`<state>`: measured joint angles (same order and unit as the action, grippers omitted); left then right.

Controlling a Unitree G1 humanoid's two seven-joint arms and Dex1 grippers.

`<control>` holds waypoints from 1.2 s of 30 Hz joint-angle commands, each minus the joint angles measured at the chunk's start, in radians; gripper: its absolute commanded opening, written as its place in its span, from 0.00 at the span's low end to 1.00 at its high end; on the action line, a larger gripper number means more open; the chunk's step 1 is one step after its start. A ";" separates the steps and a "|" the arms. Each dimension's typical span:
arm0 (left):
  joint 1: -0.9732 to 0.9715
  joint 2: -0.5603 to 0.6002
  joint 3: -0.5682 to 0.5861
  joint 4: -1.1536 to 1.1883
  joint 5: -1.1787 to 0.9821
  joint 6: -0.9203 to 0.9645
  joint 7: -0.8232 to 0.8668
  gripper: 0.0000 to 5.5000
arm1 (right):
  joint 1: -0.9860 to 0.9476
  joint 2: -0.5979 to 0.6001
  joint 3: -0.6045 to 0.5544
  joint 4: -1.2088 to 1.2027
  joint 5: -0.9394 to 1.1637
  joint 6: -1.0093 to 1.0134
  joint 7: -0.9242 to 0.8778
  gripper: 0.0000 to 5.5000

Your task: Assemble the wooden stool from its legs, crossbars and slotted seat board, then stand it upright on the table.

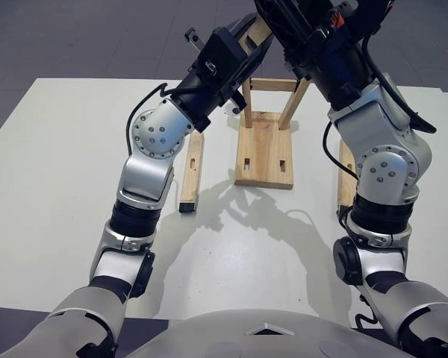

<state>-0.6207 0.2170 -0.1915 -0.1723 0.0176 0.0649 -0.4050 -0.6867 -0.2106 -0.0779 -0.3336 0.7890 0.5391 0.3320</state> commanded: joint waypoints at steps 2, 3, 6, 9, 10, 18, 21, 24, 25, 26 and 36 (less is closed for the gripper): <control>0.000 0.002 0.006 0.012 0.020 -0.010 0.012 0.24 | -0.004 -0.009 0.002 -0.007 -0.008 0.008 0.014 0.43; -0.002 0.002 0.010 0.018 0.025 -0.012 0.019 0.24 | -0.001 -0.010 0.004 -0.007 -0.008 0.008 0.019 0.40; -0.007 0.003 0.015 0.031 0.029 -0.017 0.026 0.24 | 0.010 -0.017 0.007 -0.013 -0.013 0.010 0.030 0.31; -0.008 0.004 0.018 0.035 0.028 -0.021 0.025 0.24 | 0.017 -0.017 0.006 -0.016 -0.017 0.007 0.037 0.23; -0.008 0.005 0.018 0.035 0.028 -0.022 0.024 0.24 | 0.016 -0.017 0.004 -0.015 -0.017 0.006 0.038 0.21; -0.005 0.005 0.014 0.041 0.030 -0.032 0.013 0.24 | 0.015 -0.005 0.000 -0.016 -0.019 0.000 0.037 0.12; 0.002 0.005 0.008 0.041 0.035 -0.030 0.009 0.24 | 0.027 -0.003 0.002 -0.028 -0.007 0.006 0.046 0.11; 0.003 0.005 0.003 0.042 0.042 -0.023 0.007 0.31 | 0.038 -0.002 0.007 -0.033 -0.009 0.012 0.047 0.11; 0.004 0.005 0.003 0.042 0.044 -0.019 0.006 0.34 | 0.039 -0.001 0.007 -0.032 -0.009 0.014 0.045 0.10; 0.004 0.005 0.002 0.041 0.043 -0.014 0.003 0.37 | 0.040 0.000 0.005 -0.028 -0.011 0.015 0.042 0.08; 0.090 0.012 -0.026 0.034 0.025 0.124 -0.032 0.66 | 0.079 -0.040 -0.142 0.023 -0.059 -0.007 -0.098 0.07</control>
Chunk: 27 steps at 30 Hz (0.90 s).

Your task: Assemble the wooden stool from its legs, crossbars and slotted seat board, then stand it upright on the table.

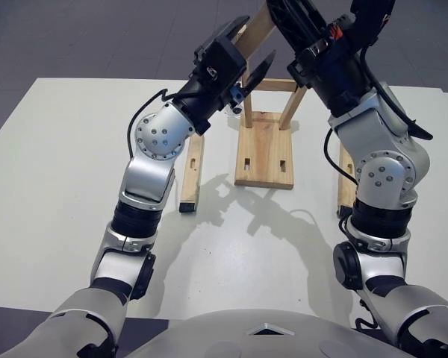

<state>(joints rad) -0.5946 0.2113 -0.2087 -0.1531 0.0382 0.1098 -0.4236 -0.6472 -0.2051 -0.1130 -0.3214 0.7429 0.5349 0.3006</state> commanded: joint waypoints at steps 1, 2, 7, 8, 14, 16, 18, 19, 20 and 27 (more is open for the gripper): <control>0.097 0.019 0.013 0.012 -0.014 0.113 -0.008 0.69 | 0.069 -0.082 -0.155 -0.009 -0.019 0.006 -0.084 0.07; 0.129 0.014 0.043 -0.005 -0.038 0.142 0.005 0.73 | 0.101 -0.115 -0.193 -0.033 -0.027 0.013 -0.094 0.07; 0.166 -0.128 0.359 -0.154 -0.220 0.329 0.276 0.89 | 0.304 -0.203 -0.345 -0.055 -0.159 0.044 -0.246 0.07; 0.154 -0.147 0.419 -0.163 -0.262 0.353 0.321 0.92 | 0.355 -0.203 -0.348 -0.063 -0.209 0.049 -0.285 0.07; 0.151 -0.179 0.524 -0.132 -0.342 0.374 0.432 0.98 | 0.465 -0.118 -0.372 0.016 -0.226 0.028 -0.317 0.07; 0.154 -0.185 0.522 -0.124 -0.350 0.363 0.443 0.98 | 0.457 -0.082 -0.419 0.052 -0.158 0.044 -0.315 0.07; 0.156 -0.193 0.519 -0.114 -0.354 0.348 0.451 0.98 | 0.440 -0.058 -0.461 0.104 -0.108 0.040 -0.321 0.07; 0.154 -0.196 0.513 -0.106 -0.352 0.340 0.454 0.98 | 0.436 -0.054 -0.474 0.135 -0.101 0.038 -0.330 0.07; 0.150 -0.198 0.506 -0.098 -0.349 0.330 0.454 0.98 | 0.434 -0.052 -0.485 0.166 -0.097 0.033 -0.336 0.07; 0.115 -0.199 0.503 -0.028 -0.355 0.283 0.468 0.98 | 0.465 -0.014 -0.493 0.216 -0.066 0.023 -0.333 0.07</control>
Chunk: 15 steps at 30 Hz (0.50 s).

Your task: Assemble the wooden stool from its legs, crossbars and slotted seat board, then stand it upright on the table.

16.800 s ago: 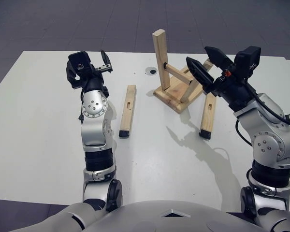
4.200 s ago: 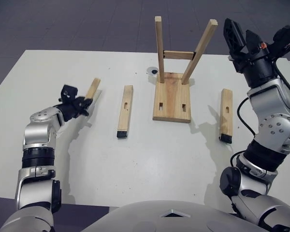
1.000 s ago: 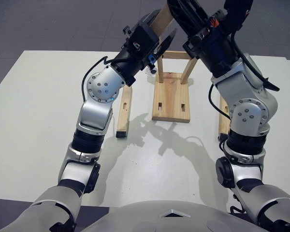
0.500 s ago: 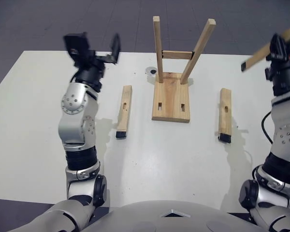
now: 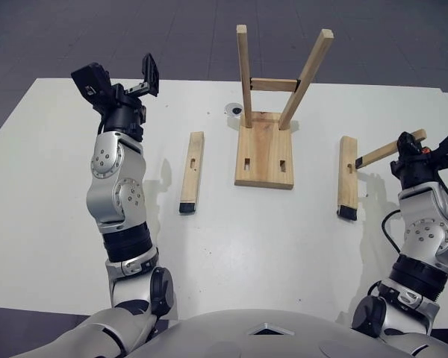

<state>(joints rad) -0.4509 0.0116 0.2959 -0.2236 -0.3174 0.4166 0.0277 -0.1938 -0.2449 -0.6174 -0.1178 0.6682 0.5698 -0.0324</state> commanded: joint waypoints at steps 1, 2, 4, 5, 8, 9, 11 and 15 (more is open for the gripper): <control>-0.032 0.002 -0.004 0.052 0.002 -0.029 0.017 0.98 | 0.012 0.032 0.015 0.014 0.007 -0.016 0.000 0.07; -0.035 0.003 -0.008 0.059 0.002 -0.035 0.016 0.98 | 0.012 0.036 0.019 0.015 0.005 -0.022 -0.001 0.07; -0.038 0.001 -0.017 0.070 0.003 -0.045 0.016 0.98 | 0.008 0.040 0.027 0.030 -0.005 -0.038 -0.001 0.07; -0.040 0.000 -0.022 0.076 0.005 -0.050 0.016 0.98 | 0.006 0.040 0.029 0.041 -0.012 -0.047 -0.003 0.07; -0.039 0.001 -0.032 0.091 0.008 -0.059 0.015 0.98 | 0.003 0.039 0.030 0.068 -0.015 -0.057 -0.011 0.07; -0.038 0.003 -0.037 0.094 0.011 -0.061 0.016 0.98 | 0.004 0.037 0.030 0.069 -0.011 -0.058 -0.010 0.07; -0.036 0.006 -0.043 0.100 0.014 -0.066 0.017 0.98 | 0.006 0.034 0.029 0.056 0.004 -0.059 -0.003 0.07; -0.026 0.006 -0.049 0.098 0.017 -0.072 0.019 0.98 | -0.006 0.024 0.029 0.011 0.035 -0.051 0.002 0.07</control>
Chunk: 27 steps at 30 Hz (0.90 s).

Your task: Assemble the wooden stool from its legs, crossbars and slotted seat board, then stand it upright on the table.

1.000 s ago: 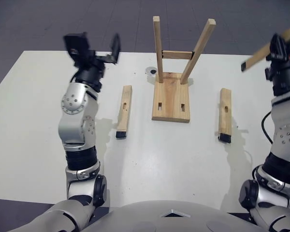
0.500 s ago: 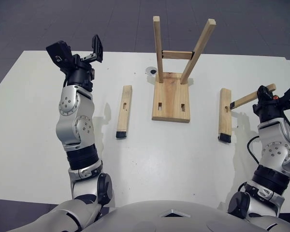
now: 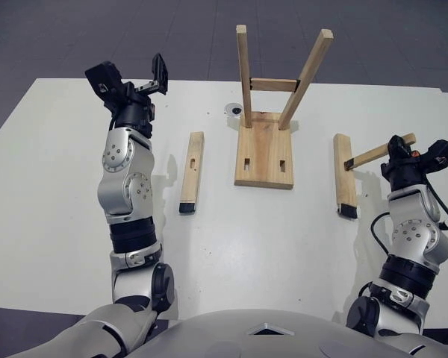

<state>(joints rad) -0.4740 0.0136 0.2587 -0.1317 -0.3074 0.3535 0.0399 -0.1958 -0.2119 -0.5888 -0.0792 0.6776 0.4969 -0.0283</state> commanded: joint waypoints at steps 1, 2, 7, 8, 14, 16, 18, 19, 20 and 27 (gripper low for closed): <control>0.000 0.002 -0.014 0.007 0.008 -0.010 0.008 0.98 | -0.007 -0.012 0.003 -0.032 0.026 0.023 -0.002 0.07; 0.001 0.001 -0.015 0.009 0.008 -0.011 0.009 0.98 | -0.008 -0.013 0.005 -0.036 0.029 0.024 -0.002 0.07; 0.003 0.000 -0.025 0.015 0.010 -0.017 0.010 0.98 | -0.012 -0.015 0.009 -0.042 0.037 0.025 -0.001 0.07; 0.002 0.000 -0.027 0.017 0.011 -0.018 0.009 0.98 | -0.010 -0.016 0.010 -0.036 0.035 0.025 0.000 0.07; 0.003 0.004 -0.035 0.020 0.016 -0.020 0.007 0.98 | 0.010 -0.021 0.029 -0.010 0.009 0.035 -0.001 0.07; 0.002 0.006 -0.038 0.024 0.017 -0.022 0.007 0.98 | 0.012 -0.022 0.031 0.003 0.005 0.036 0.001 0.07; 0.003 0.007 -0.039 0.021 0.018 -0.020 0.009 0.98 | 0.013 -0.028 0.032 0.011 0.005 0.042 0.003 0.07; 0.004 0.007 -0.040 0.019 0.018 -0.020 0.010 0.98 | 0.012 -0.031 0.032 0.016 0.005 0.047 0.002 0.07; 0.005 0.006 -0.040 0.019 0.019 -0.020 0.010 0.98 | 0.012 -0.032 0.032 0.020 0.005 0.048 0.002 0.07; 0.006 0.009 -0.054 0.015 0.031 -0.020 0.012 0.98 | 0.009 -0.041 0.053 0.031 -0.029 0.048 -0.016 0.07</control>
<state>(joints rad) -0.4729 0.0148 0.2162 -0.1152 -0.2954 0.3346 0.0460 -0.1916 -0.2452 -0.5467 -0.0697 0.6768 0.5227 -0.0195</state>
